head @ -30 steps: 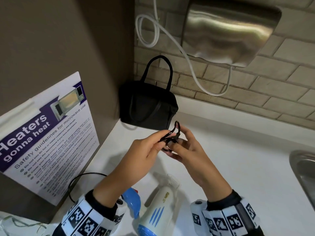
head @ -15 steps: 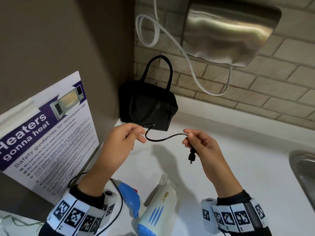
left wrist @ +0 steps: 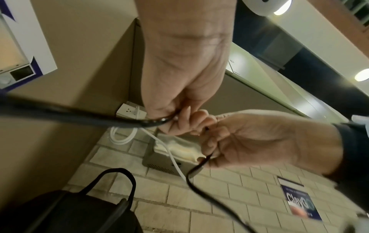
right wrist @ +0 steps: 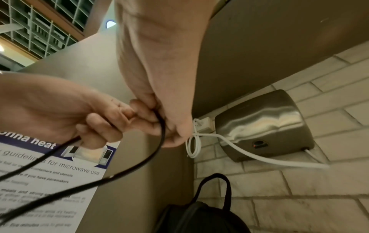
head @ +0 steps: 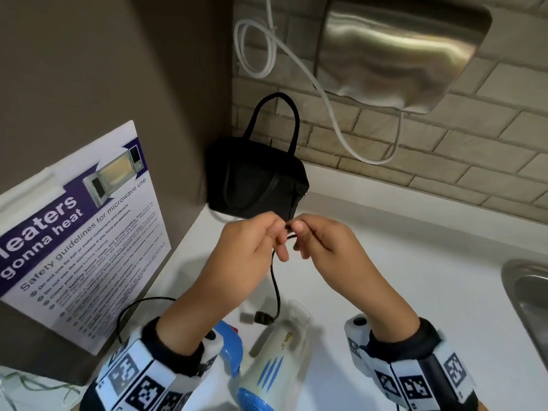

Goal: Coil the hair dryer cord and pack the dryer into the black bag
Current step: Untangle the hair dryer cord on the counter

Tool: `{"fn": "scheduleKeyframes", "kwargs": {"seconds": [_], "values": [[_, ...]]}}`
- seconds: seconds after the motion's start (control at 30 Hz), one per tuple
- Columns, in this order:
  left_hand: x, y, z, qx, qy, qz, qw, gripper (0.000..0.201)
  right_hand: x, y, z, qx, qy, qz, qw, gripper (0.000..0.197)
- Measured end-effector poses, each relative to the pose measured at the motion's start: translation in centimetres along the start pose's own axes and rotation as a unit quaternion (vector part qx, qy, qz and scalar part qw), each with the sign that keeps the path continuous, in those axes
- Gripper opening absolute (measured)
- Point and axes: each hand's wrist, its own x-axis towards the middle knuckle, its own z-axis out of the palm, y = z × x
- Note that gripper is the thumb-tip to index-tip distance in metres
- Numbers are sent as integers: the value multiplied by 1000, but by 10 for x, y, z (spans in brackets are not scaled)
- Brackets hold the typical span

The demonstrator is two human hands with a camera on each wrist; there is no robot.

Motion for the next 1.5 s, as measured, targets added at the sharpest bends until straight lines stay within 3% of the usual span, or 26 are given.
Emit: {"fn": "scheduleKeyframes", "kwargs": {"seconds": [0.1,0.23,0.43,0.67,0.77,0.83,0.93,1.03,1.23,1.33,1.5], "values": [[2,8,-13,-61,34,-7,998,33,2,6,4,32,-20,16,999,39],[1,14,-30,-166,77,2,983,37,6,28,14,20,0,69,997,36],[-4,17,-43,-214,83,43,972,35,9,66,29,-51,41,109,992,46],[-4,22,-55,-266,85,57,959,38,3,92,33,-70,46,170,982,23],[-2,16,-56,-269,96,57,957,41,3,100,33,-74,47,203,975,38],[0,10,-57,-205,117,73,969,40,2,103,30,-82,35,205,975,44],[5,-9,-60,-8,115,66,991,27,-1,119,19,-89,47,193,976,34],[12,-32,-54,120,100,21,988,21,-8,141,5,-77,79,260,959,33],[24,-87,-9,173,16,-48,984,16,-28,173,-15,41,156,395,904,23],[27,-114,17,203,-20,-48,978,19,-40,191,-18,86,184,439,875,17],[22,-131,33,186,-91,-79,975,21,-61,217,-14,92,219,496,835,17]]}}
